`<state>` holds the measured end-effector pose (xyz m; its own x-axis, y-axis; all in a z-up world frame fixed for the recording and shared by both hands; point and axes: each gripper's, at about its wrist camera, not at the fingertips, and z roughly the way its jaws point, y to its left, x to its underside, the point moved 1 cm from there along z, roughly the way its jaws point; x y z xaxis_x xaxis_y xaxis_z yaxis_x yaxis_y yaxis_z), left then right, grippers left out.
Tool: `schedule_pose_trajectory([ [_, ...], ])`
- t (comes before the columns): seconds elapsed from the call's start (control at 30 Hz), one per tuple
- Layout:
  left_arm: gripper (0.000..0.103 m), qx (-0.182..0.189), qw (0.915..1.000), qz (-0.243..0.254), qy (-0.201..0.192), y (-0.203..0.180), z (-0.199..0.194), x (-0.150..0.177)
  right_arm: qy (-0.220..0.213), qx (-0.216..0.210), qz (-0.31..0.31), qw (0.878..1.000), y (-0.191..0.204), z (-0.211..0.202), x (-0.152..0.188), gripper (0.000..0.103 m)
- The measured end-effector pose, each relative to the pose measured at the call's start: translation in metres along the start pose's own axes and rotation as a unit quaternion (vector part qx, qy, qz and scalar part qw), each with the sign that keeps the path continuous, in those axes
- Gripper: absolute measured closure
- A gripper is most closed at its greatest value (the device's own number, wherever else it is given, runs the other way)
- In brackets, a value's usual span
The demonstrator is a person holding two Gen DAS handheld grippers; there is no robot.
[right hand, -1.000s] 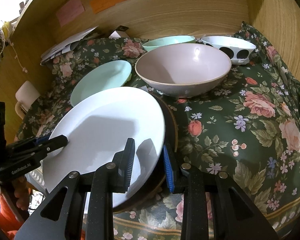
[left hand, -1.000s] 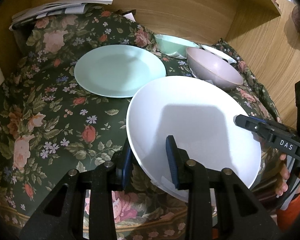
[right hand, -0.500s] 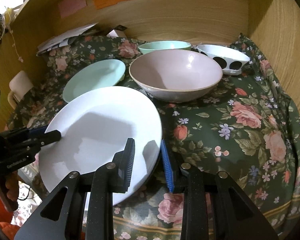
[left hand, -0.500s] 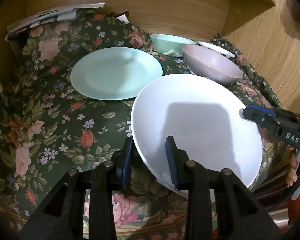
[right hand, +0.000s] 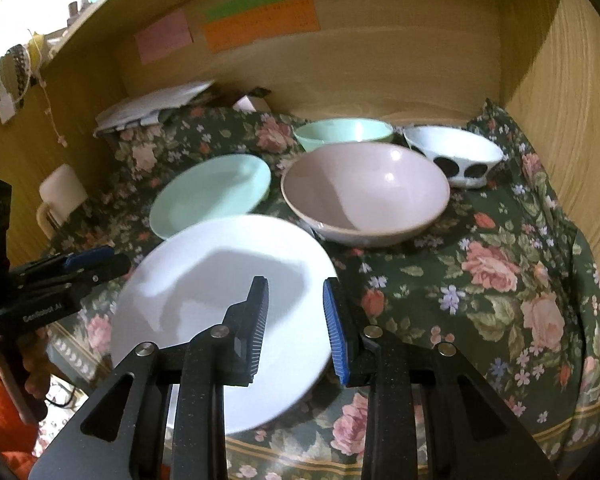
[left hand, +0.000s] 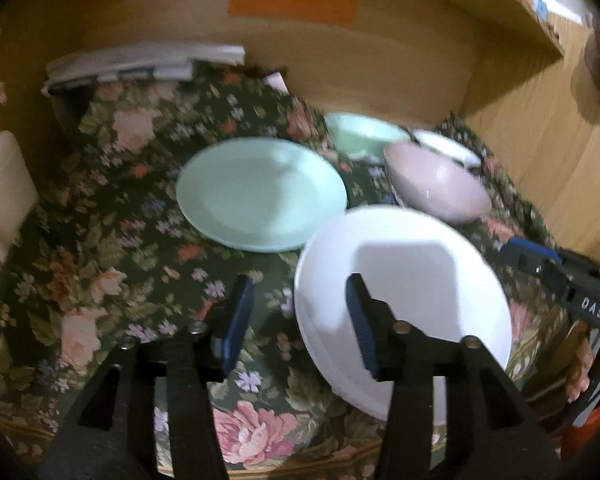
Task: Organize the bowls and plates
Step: 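Open both grippers and lift them away from the white plate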
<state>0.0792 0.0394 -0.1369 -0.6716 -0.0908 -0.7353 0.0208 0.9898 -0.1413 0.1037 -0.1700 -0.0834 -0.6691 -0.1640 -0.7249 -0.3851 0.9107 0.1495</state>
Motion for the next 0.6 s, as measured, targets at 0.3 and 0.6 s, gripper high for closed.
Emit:
schedule_pose_trajectory([
  [0.3,0.034,-0.005,0.9975,-0.014,-0.069,0.011,-0.03,-0.033,-0.043,-0.008,-0.023,0.999,0.012,-0.009,-0.027,0.051],
  [0.6,0.02,-0.031,0.9948,-0.023,-0.094,0.028,-0.031,-0.06,-0.074,-0.028,-0.034,0.996,0.026,0.003,-0.058,0.043],
])
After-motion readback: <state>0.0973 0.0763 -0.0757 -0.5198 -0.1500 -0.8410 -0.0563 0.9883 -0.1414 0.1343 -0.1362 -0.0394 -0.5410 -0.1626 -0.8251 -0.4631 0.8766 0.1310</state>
